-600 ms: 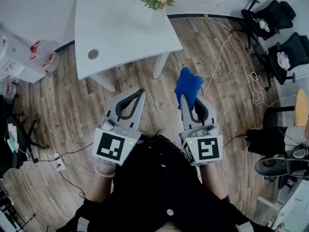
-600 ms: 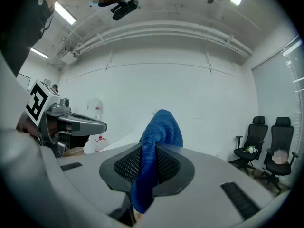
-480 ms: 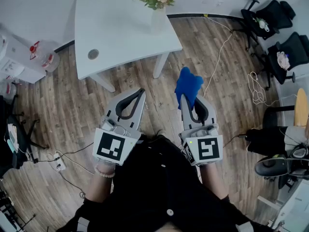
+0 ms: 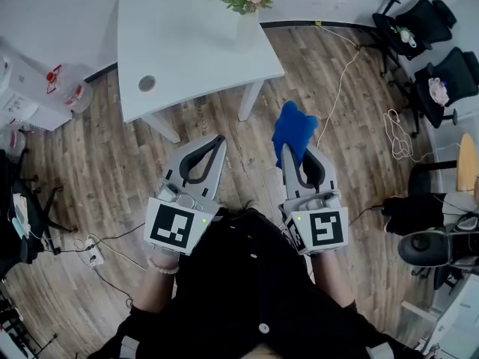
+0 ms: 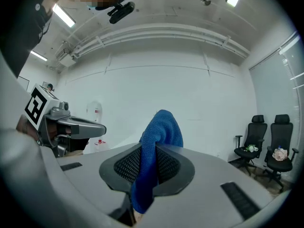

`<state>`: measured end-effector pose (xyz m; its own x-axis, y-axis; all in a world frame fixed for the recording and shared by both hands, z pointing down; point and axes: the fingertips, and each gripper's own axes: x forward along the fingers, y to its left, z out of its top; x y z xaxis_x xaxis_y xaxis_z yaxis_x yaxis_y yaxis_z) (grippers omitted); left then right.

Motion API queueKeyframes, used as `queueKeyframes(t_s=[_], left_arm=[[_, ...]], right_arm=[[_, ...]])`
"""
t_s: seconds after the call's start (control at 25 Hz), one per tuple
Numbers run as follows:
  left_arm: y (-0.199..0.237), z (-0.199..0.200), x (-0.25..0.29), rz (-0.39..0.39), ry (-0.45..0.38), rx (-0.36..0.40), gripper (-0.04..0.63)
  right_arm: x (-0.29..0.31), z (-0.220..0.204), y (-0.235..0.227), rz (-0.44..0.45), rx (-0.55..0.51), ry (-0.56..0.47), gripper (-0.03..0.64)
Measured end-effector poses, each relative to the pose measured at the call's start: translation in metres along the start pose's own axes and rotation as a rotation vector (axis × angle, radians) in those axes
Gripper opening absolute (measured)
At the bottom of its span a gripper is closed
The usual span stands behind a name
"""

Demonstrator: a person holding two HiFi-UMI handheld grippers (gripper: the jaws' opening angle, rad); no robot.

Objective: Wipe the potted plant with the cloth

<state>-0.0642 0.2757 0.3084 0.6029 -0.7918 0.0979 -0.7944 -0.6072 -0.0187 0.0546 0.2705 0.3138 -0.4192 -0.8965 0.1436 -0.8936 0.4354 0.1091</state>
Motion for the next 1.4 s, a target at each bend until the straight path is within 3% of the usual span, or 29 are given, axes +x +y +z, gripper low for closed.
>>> queueKeyframes(t_s=[0.84, 1.4], left_arm=[[0.019, -0.012, -0.043, -0.028, -0.006, 0.012, 0.014], [0.024, -0.015, -0.025, -0.017, -0.001, 0.011, 0.014]], right_arm=[[-0.004, 0.002, 0.034, -0.076, 0.001, -0.008, 0.081], [0.017, -0.008, 0.022, -0.057, 0.004, 0.001, 0.081]])
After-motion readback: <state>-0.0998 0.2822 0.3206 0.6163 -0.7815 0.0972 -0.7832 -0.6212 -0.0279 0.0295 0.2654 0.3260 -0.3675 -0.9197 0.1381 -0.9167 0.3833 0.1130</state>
